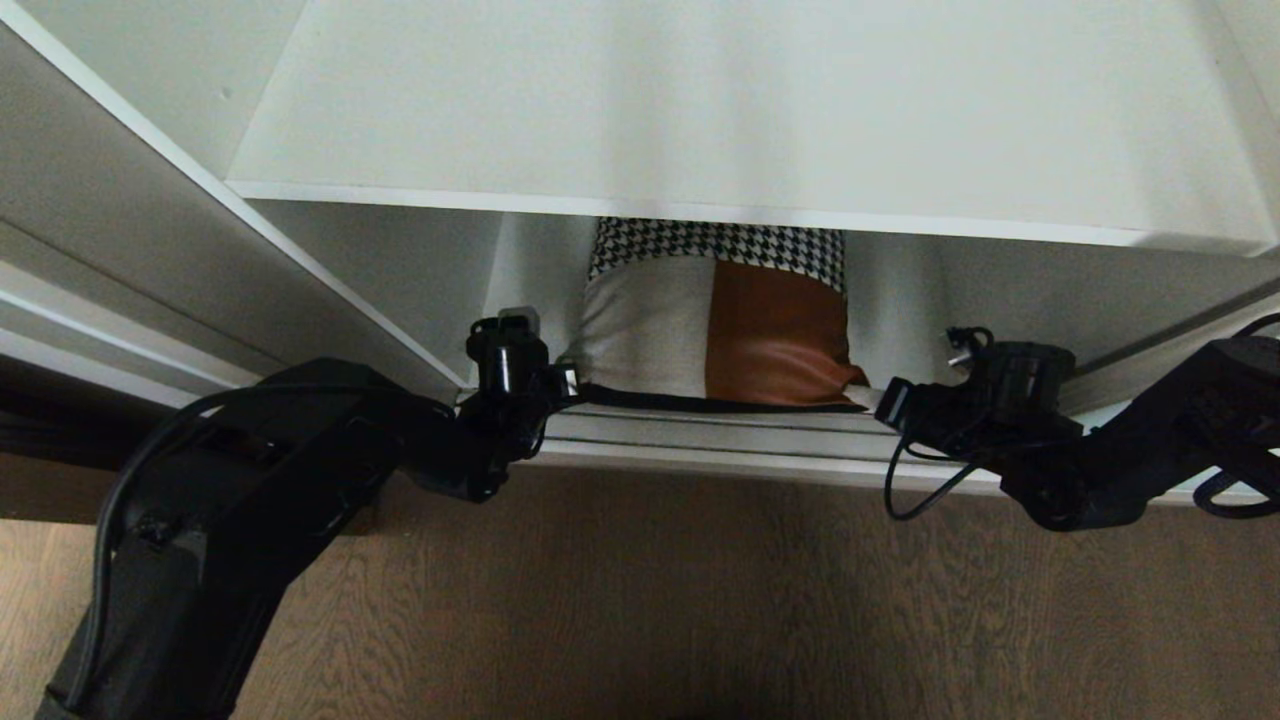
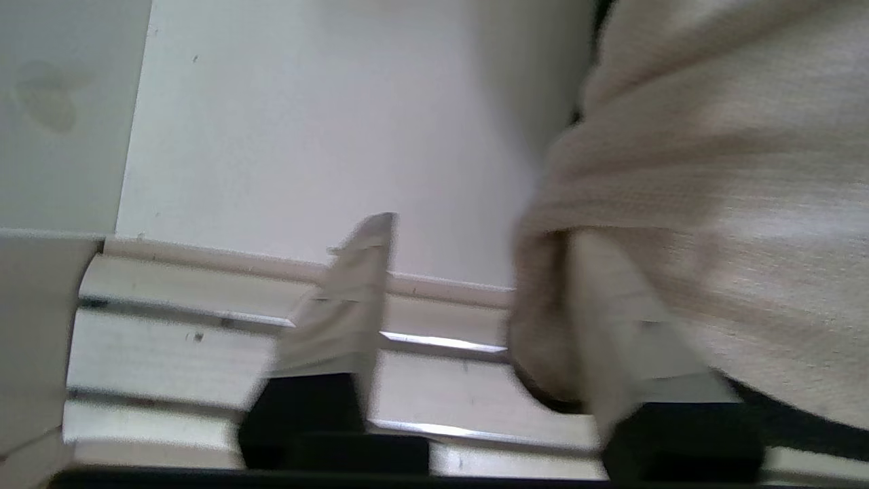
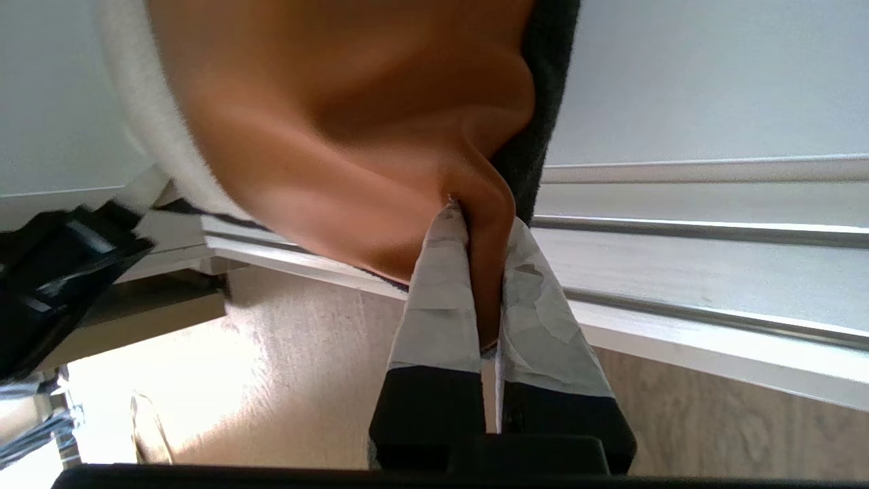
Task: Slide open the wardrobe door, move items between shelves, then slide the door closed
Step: Place the pillow on the lower shelf
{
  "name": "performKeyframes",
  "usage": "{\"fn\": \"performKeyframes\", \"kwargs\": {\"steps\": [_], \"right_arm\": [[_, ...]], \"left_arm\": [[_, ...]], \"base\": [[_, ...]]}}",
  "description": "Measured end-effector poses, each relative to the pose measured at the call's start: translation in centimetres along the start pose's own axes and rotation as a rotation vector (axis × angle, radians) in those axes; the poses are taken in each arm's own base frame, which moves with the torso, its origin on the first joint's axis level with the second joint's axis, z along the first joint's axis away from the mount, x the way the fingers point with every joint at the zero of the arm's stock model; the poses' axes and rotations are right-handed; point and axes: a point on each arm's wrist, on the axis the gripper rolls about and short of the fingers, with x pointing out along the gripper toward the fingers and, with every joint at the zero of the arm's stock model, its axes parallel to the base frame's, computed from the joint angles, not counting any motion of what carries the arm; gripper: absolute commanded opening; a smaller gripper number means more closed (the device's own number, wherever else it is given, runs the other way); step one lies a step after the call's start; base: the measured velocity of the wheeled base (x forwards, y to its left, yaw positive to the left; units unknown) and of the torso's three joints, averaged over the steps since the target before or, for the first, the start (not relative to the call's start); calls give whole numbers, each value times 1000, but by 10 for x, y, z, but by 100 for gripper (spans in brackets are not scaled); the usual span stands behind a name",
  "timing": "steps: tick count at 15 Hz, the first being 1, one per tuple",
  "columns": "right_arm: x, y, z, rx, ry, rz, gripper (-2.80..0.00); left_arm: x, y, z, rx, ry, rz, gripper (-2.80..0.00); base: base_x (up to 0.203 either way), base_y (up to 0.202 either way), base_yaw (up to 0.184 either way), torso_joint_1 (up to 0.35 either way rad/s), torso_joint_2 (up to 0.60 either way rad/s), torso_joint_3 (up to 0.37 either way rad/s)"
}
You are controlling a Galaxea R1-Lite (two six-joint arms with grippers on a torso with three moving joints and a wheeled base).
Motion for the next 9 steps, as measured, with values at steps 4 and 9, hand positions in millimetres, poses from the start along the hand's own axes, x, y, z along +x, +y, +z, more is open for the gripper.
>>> {"fn": "performKeyframes", "kwargs": {"steps": [4,9], "right_arm": [[-1,3,-1,-1,2,2,0],[-6,4,-7,-96,-12,10,0]], "left_arm": [[-7,0,5,-19,4,-12,0],[-13,1,6,-21,1,-43,0]], "base": [[0,0,0,0,0,0],[0,0,0,0,0,0]]}}
